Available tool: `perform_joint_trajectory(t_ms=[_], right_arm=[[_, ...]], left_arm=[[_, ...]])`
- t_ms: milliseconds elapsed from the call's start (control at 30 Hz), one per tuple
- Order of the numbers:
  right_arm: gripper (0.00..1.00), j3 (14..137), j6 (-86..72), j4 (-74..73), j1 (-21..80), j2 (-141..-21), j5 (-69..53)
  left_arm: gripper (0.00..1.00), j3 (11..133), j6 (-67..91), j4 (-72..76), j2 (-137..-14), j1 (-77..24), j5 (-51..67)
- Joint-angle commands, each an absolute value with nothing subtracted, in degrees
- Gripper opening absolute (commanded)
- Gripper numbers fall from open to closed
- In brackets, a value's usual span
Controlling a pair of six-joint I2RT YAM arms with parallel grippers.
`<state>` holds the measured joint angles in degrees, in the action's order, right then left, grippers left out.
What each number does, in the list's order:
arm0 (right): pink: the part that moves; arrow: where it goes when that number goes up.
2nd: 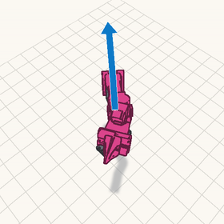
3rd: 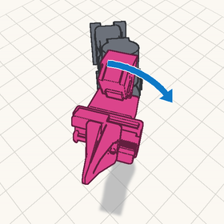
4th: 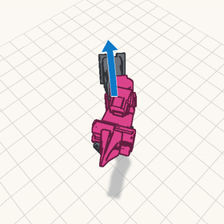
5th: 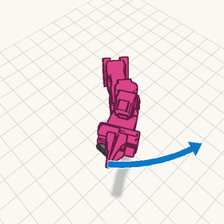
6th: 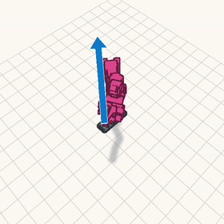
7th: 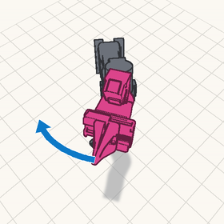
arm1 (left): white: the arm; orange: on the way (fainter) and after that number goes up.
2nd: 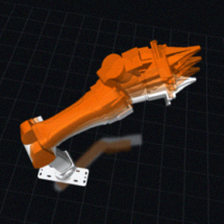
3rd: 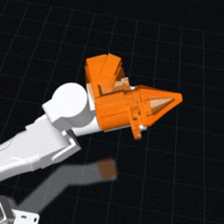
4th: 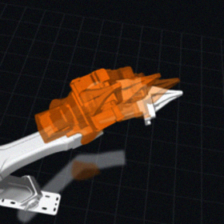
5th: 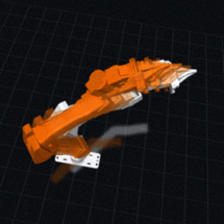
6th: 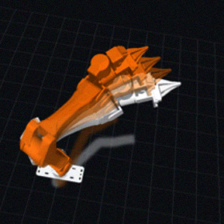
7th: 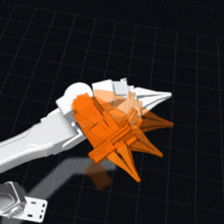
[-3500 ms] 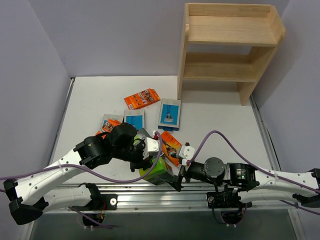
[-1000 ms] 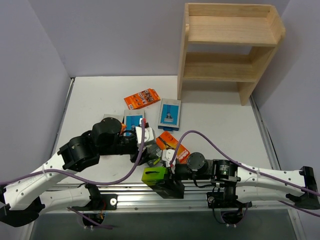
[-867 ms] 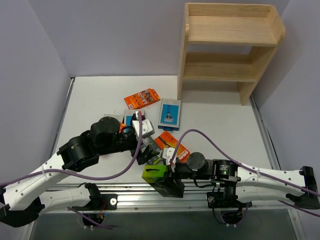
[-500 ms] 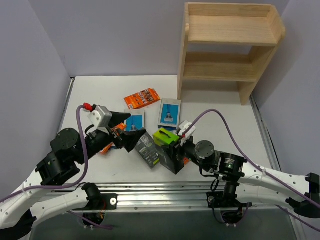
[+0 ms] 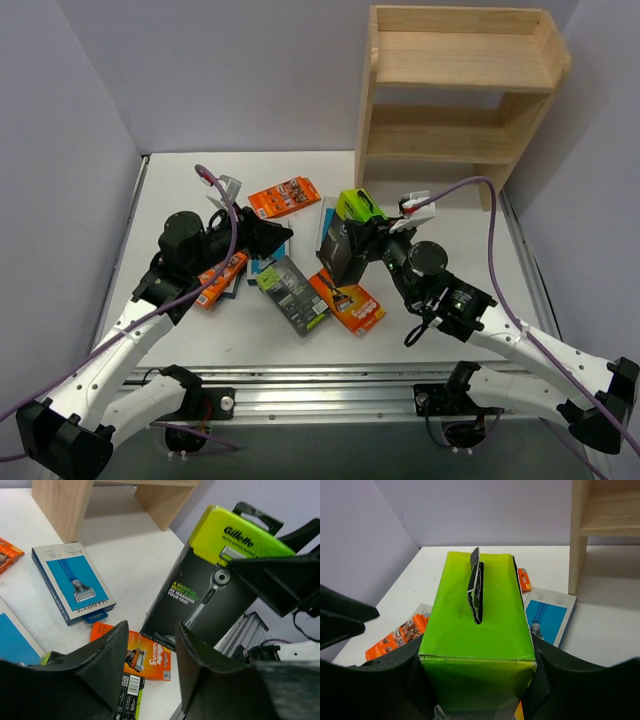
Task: Place and organize the shaving razors onto the shelf
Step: Pass the shaving razor from the right arm to the left
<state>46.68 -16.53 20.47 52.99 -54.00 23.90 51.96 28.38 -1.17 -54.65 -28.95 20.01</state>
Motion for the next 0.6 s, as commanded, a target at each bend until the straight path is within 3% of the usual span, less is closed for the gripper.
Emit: perform_joint_trajectory(t_ms=[0, 200, 233, 267, 300, 433, 467, 567], right_arm=[[0.00, 51.5, -19.9, 29.9, 52.4, -52.4, 23.7], [0.00, 48.3, -24.2, 38.2, 52.2, -50.5, 24.7], [0.00, 47.6, -24.4, 39.3, 52.1, -50.5, 24.6], [0.00, 47.5, -25.0, 39.9, 52.2, -50.4, 24.7], [0.00, 47.6, -25.3, 40.3, 52.1, -50.4, 24.8], [0.00, 48.1, -26.2, 41.4, 52.1, -50.9, 24.2], [0.00, 47.8, -26.3, 41.7, 52.1, -50.8, 24.0], [0.00, 46.6, -27.2, 43.2, 52.2, -49.9, 24.5]], left_arm=[[0.48, 51.8, 33.0, 8.0, -54.2, -27.4, 30.1], [0.30, 47.3, 40.0, 15.6, -54.4, -27.2, 33.4], [0.23, 45.2, 41.6, 17.6, -54.5, -27.2, 33.8], [0.04, 44.3, 44.5, 20.4, -54.6, -27.2, 34.9], [0.02, 43.7, 45.6, 21.3, -54.8, -27.2, 35.2], [0.03, 40.9, 49.6, 25.0, -55.2, -27.2, 36.6], [0.17, 39.8, 50.4, 25.7, -55.0, -27.2, 36.7], [0.35, 36.8, 53.6, 29.9, -53.6, -27.2, 36.0]])
